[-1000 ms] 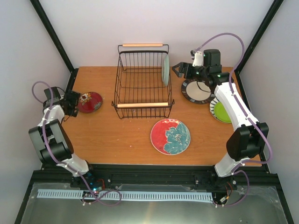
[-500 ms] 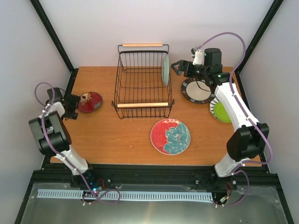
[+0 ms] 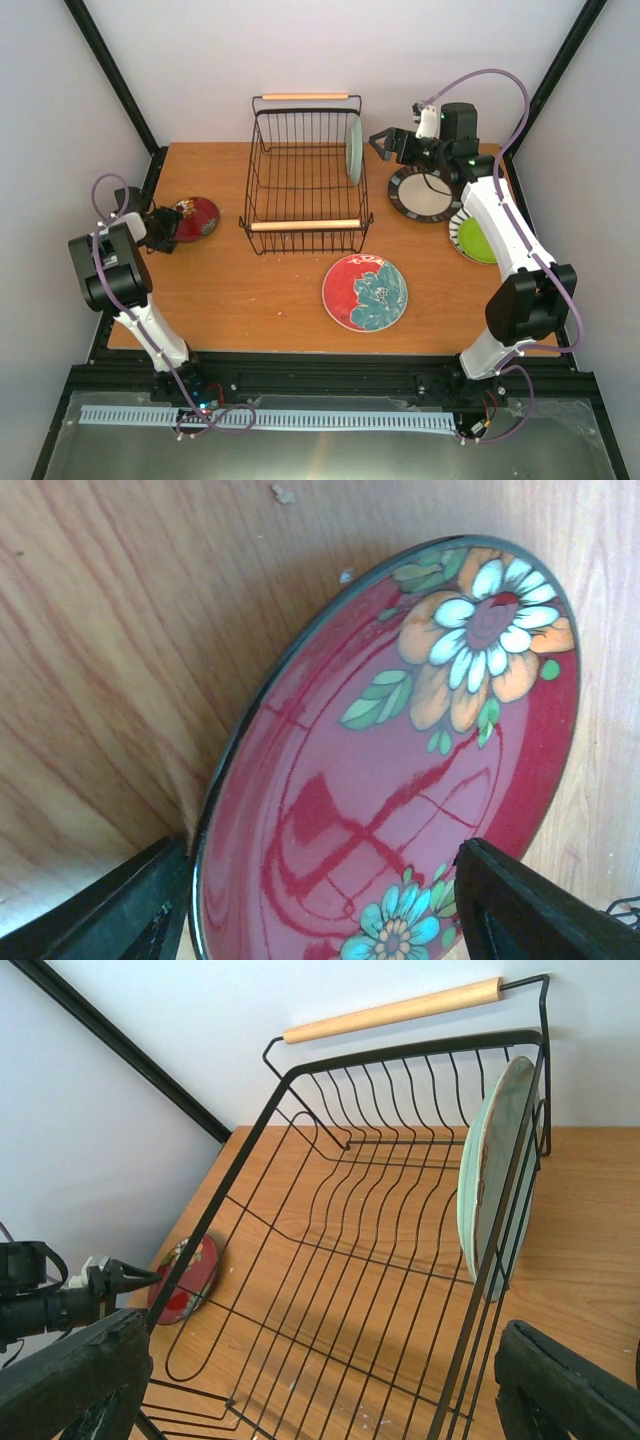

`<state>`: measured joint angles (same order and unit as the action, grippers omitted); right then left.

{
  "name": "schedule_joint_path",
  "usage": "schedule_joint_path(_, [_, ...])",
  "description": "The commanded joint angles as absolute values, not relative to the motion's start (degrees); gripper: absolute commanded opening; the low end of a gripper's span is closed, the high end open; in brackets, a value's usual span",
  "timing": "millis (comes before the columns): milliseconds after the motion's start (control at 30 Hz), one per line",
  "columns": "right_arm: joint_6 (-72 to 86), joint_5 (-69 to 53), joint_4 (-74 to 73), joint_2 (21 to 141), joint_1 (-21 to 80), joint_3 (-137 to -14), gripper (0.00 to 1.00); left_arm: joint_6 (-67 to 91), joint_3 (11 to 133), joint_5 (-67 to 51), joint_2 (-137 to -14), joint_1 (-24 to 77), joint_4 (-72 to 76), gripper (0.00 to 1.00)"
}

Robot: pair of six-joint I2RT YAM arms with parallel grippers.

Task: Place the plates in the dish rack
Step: Pick up the plate at the center of the board.

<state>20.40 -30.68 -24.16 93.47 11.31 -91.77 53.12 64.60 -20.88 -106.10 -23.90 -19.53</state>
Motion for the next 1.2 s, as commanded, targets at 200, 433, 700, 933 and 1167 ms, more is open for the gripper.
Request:
schedule_joint_path(200, [20.3, -31.0, -23.5, 93.1, 10.5, -93.3, 0.93, 52.3, 64.9, -20.9, -108.0, -23.4, -18.3, 0.66])
schedule_joint_path(433, [20.5, -31.1, -23.3, 93.4, 10.4, -93.3, 0.93, 52.8, 61.4, -21.9, -108.1, -23.2, -14.1, 0.58])
schedule_joint_path(700, [20.8, -30.9, -23.1, 93.4, 10.3, -93.4, 0.93, 53.3, 58.3, -22.3, -108.1, -22.9, -12.1, 0.47])
schedule_joint_path(933, [20.9, -30.9, -23.1, 93.0, 10.2, -93.1, 0.93, 53.0, 55.7, -22.7, -108.0, -22.9, -9.0, 0.27])
schedule_joint_path(1167, [20.8, -30.8, -23.1, 92.7, 10.1, -92.7, 0.93, 52.9, 52.4, -23.4, -108.1, -22.9, -6.0, 0.17])
